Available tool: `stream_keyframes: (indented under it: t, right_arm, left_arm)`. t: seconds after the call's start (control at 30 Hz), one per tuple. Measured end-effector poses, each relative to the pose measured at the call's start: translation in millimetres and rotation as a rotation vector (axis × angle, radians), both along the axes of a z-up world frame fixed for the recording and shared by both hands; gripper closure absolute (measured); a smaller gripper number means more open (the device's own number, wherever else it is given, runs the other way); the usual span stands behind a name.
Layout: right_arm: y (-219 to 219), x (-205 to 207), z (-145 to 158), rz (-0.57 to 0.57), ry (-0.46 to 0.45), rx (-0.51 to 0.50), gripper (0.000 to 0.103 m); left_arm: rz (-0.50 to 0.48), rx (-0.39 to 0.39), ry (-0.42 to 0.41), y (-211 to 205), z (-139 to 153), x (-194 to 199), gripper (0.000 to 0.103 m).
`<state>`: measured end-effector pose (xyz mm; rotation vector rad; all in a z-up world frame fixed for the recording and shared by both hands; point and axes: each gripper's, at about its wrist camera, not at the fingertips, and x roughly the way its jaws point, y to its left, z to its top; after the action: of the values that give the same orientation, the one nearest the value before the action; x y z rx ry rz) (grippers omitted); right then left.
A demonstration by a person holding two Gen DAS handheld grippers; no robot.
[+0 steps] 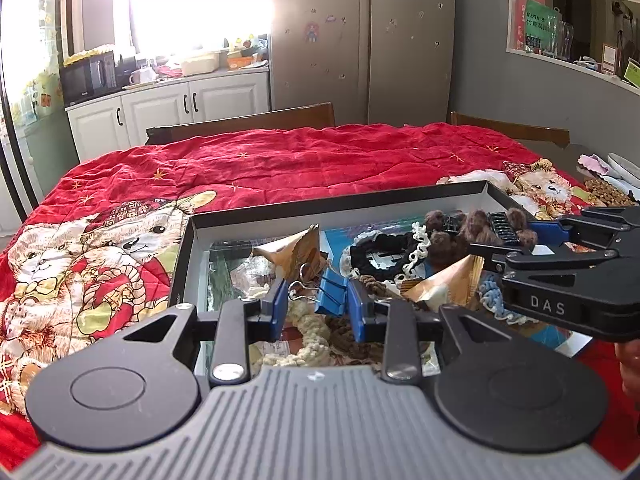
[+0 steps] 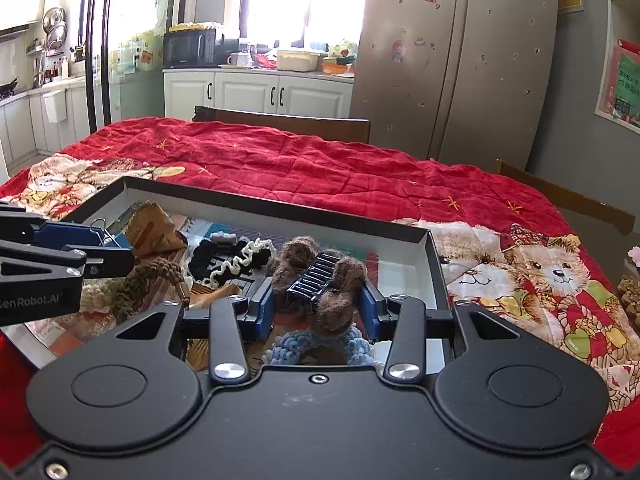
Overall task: Organize objects
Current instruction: 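Carry the fuzzy claw clip and blue binder clip over the box, then lower both clips into the box and open both grippers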
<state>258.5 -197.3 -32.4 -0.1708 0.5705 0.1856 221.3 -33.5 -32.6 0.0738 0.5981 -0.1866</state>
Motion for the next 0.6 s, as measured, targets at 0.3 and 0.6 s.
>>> stream_keyframes:
  t: [0.3,0.6]
  right_arm:
    - [4.4,3.3,-9.0,0.008,0.016,-0.035,0.061]
    - [6.6,5.3,-15.2,0.011,0.026,-0.054,0.060]
  left_arm:
    - [0.000,0.034,0.012,-4.0,-8.7,1.7,0.066]
    - [-0.002,0.059,0.014,-7.4,-13.0,1.1,0.066]
